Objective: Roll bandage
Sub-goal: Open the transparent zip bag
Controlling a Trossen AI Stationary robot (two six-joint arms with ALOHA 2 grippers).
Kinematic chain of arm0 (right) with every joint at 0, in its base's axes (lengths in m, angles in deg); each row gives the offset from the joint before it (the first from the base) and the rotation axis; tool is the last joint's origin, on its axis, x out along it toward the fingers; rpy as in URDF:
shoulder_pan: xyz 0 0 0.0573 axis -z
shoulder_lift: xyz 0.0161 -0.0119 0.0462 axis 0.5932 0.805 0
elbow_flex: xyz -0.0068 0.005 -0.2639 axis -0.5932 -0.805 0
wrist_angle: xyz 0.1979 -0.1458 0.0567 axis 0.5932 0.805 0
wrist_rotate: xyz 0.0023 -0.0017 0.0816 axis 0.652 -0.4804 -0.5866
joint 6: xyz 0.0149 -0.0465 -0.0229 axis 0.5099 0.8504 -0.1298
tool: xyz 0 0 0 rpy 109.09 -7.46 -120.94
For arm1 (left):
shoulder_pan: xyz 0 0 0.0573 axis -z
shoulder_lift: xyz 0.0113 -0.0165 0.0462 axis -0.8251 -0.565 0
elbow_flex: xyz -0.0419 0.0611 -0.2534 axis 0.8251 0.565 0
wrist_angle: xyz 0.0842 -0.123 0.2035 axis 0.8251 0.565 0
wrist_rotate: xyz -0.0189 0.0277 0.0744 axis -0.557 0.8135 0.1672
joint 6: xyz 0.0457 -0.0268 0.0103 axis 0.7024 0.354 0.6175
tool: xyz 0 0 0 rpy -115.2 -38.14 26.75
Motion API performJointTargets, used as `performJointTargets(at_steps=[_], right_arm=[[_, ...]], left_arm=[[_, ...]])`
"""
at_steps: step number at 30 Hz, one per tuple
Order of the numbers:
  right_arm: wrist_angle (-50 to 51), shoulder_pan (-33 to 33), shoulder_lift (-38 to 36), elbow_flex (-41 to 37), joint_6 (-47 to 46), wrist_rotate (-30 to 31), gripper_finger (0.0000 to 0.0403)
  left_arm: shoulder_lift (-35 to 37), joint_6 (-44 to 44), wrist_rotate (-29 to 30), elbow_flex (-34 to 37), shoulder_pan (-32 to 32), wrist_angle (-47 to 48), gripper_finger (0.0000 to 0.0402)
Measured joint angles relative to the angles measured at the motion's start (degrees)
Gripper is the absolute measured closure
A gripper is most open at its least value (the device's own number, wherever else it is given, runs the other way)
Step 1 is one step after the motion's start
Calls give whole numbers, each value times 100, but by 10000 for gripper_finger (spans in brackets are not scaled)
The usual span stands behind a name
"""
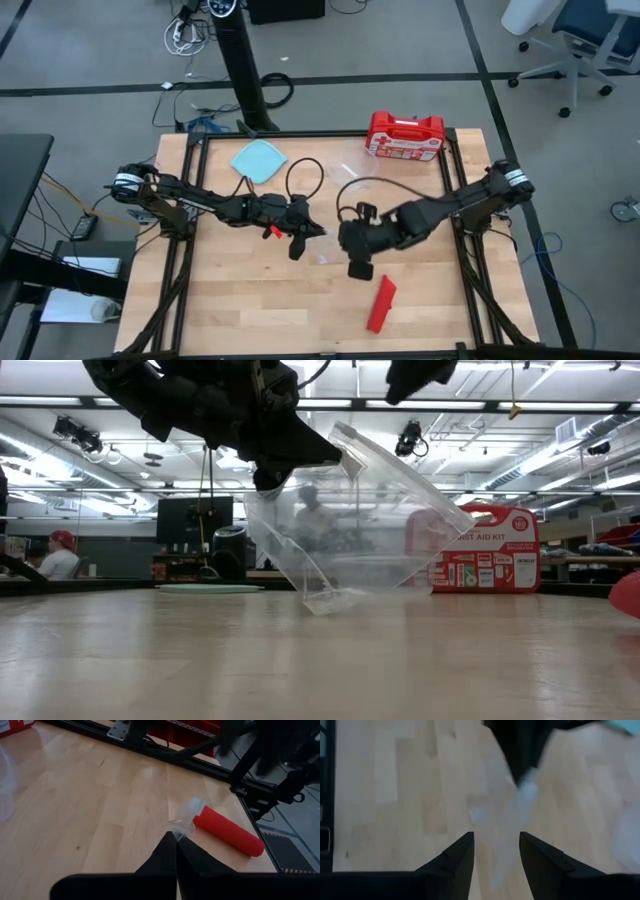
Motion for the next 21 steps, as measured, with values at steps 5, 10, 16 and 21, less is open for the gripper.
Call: performJointTargets(at_steps=[5, 10, 16, 21], right_arm=[[-674, -199, 29, -597, -447, 190, 248], [-900, -211, 31, -971, -670, 438, 248], [-892, -211, 34, -1101, -729, 573, 248], [-1104, -211, 34, -1105, -673, 658, 247]], left_arm=[[0, -7, 0, 0, -1, -11, 401], [0, -25, 1, 0, 0, -63, 401], [0, -26, 0, 0, 0, -74, 401], [0, -28, -38, 0, -1, -91, 401]])
